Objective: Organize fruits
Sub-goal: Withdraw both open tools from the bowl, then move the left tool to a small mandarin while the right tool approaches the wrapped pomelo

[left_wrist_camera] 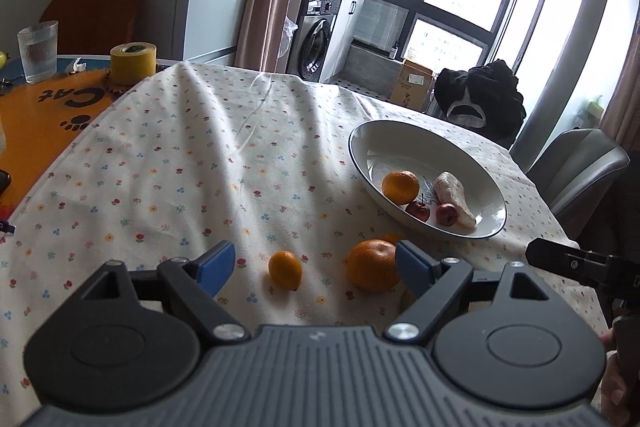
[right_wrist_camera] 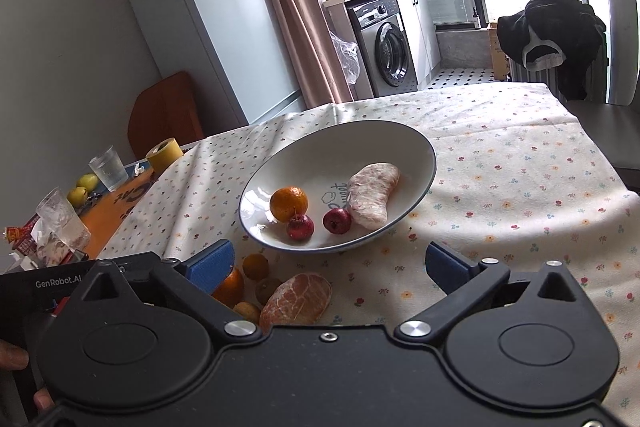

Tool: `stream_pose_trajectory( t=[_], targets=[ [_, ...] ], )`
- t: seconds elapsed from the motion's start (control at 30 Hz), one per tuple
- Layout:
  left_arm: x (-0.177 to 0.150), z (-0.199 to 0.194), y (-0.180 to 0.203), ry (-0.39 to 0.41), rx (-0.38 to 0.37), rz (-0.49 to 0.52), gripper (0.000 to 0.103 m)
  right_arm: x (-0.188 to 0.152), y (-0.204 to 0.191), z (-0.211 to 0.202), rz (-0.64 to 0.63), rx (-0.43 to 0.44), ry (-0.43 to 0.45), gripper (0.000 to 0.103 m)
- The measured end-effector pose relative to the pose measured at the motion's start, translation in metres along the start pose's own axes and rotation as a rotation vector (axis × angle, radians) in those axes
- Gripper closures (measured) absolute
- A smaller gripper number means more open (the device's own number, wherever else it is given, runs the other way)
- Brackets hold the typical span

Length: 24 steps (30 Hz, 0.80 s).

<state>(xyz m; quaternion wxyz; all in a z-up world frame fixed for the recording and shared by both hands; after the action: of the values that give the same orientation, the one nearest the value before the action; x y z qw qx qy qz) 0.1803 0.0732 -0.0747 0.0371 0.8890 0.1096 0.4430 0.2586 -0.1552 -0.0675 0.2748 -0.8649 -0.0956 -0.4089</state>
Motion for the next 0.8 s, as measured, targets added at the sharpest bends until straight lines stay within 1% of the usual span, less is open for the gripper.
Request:
stream_pose_trajectory(
  t=[0.33,0.43,0.53,0.8],
  targets=[
    [-0.006,-0.010,-0.004,0.004,-0.005,0.001,0.017,-0.014,-0.007,-0.006,-0.003,0.011,-0.010,0.000],
    [-0.008,-0.007,-0.006,-0.009,-0.005,-0.002,0.017,-0.017,-0.010,-0.009,-0.013,0.010,-0.007,0.000],
    [-0.010,-0.007,-0.005,-0.007,-0.018,0.005,0.017,-0.020,-0.012,-0.010,-0.014,0.013,-0.012,0.000],
    [-0.012,-0.001,-0.007,-0.010,-0.017,0.020,0.017,-0.026,-0.018,-0.003,-0.029,0.022,-0.033,0.000]
  ],
)
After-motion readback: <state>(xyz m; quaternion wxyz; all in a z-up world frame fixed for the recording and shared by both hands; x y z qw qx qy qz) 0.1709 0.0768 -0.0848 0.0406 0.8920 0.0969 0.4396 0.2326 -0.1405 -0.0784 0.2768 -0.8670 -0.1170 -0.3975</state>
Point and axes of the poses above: each gripper's, at about its wrist camera, not at the fingertips, and z roughly the way its jaws point, y to its right, x to its top, the point moved 7 cm from there along z, roughly the way its jaws point, and after that the axes turned 5 degrees about z, right-handed, at the moved point
